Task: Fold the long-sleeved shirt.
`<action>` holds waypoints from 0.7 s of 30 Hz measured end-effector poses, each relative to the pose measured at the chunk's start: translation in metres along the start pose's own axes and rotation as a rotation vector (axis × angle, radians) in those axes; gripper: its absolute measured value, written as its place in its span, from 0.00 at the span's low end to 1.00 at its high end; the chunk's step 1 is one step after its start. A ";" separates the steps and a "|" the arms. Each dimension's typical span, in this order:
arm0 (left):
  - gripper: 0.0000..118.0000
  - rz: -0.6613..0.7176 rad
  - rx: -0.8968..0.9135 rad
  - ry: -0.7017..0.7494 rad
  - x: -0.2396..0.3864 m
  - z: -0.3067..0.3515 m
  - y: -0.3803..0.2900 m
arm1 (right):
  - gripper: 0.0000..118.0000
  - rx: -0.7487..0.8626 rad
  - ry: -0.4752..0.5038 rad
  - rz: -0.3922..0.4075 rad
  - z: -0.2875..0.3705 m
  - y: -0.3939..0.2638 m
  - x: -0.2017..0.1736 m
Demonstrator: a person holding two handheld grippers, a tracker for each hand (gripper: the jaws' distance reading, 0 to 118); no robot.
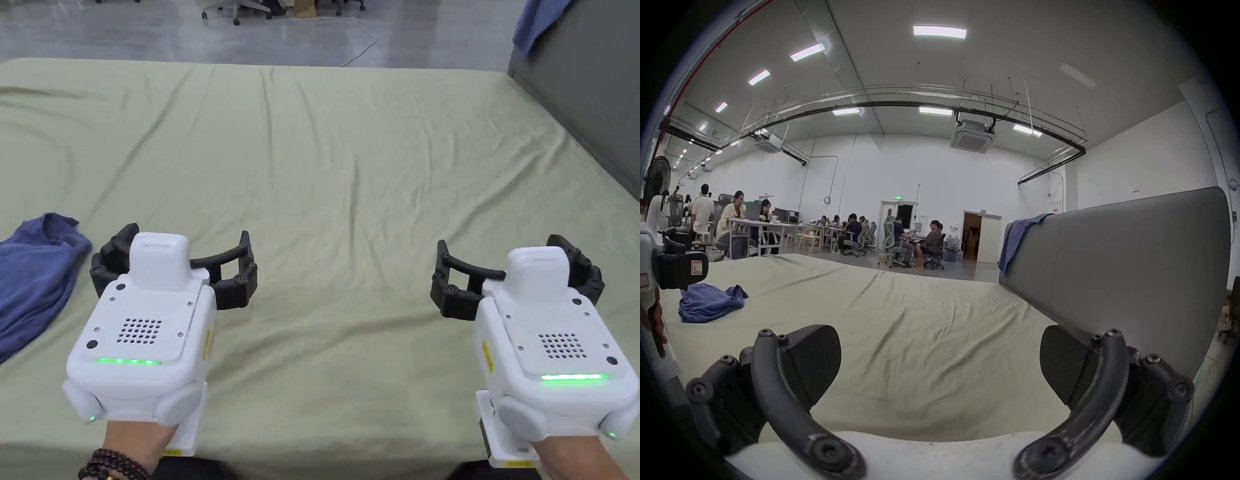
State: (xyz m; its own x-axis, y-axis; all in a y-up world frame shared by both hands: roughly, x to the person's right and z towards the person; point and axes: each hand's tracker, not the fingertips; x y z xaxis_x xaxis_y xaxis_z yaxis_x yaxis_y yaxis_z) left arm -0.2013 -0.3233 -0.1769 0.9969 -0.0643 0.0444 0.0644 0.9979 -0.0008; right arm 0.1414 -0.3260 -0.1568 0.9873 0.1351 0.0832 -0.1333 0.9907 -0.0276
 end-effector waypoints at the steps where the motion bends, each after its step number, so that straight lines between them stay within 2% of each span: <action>1: 1.00 -0.001 -0.001 -0.002 0.000 0.000 0.000 | 1.00 0.003 -0.003 0.000 0.001 0.000 0.000; 5: 1.00 -0.010 0.011 0.029 0.000 -0.001 -0.001 | 1.00 0.002 -0.003 -0.002 0.001 0.000 0.000; 21: 1.00 -0.017 0.030 0.000 0.002 0.004 0.000 | 1.00 0.000 -0.016 -0.015 -0.001 0.002 0.003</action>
State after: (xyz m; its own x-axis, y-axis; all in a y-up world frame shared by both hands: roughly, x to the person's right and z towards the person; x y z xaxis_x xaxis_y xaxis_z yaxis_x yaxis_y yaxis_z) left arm -0.1990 -0.3235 -0.1728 0.9957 -0.0814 0.0445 0.0801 0.9963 0.0302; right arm 0.1445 -0.3240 -0.1573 0.9877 0.1206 0.0995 -0.1186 0.9926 -0.0263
